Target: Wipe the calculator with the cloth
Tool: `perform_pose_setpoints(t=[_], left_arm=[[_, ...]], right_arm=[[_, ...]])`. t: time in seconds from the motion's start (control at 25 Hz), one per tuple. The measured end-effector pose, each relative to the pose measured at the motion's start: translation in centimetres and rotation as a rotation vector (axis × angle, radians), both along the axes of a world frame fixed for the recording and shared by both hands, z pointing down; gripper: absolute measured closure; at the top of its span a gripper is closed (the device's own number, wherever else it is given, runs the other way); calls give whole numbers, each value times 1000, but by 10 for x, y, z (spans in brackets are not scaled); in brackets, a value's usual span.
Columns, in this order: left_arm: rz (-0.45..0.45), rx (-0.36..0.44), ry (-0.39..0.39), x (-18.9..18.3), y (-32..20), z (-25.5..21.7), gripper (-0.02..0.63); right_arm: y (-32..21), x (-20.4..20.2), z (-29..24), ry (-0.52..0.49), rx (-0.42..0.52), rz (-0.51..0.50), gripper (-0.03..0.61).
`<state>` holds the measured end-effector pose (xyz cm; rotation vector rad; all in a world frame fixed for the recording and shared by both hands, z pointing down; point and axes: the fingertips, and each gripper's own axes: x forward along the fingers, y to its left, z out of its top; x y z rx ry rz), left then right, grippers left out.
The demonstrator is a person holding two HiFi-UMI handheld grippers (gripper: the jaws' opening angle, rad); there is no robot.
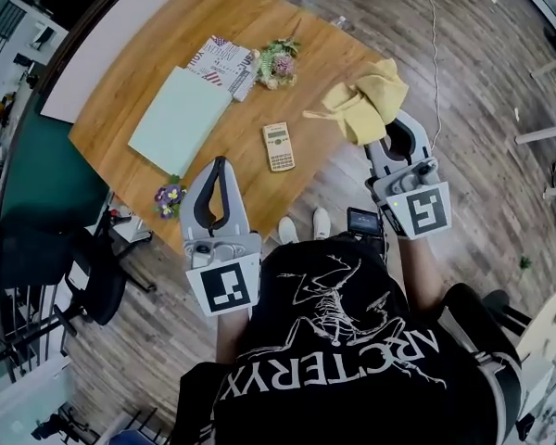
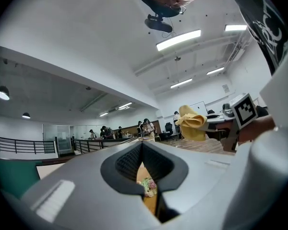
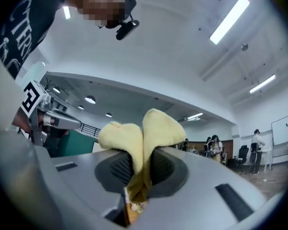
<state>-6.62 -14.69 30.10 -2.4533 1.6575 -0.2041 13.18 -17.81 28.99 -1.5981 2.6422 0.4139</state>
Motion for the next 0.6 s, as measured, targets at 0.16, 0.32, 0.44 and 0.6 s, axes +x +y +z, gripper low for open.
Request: perform_pose_setpoints(t=[0.16, 0.32, 0.44, 0.6], left_arm=[[-2, 15, 15, -2, -9, -4, 604], [-18, 43, 25, -7, -17, -15, 604], [-35, 51, 20, -11, -18, -15, 604], [-52, 37, 26, -16, -20, -8, 604]], right_arm=[[3, -20, -15, -42, 25, -14, 525], [3, -38, -20, -53, 35, -50, 525], [3, -42, -19, -47, 36, -60, 525], [-1, -40, -14, -47, 28, -62, 525]])
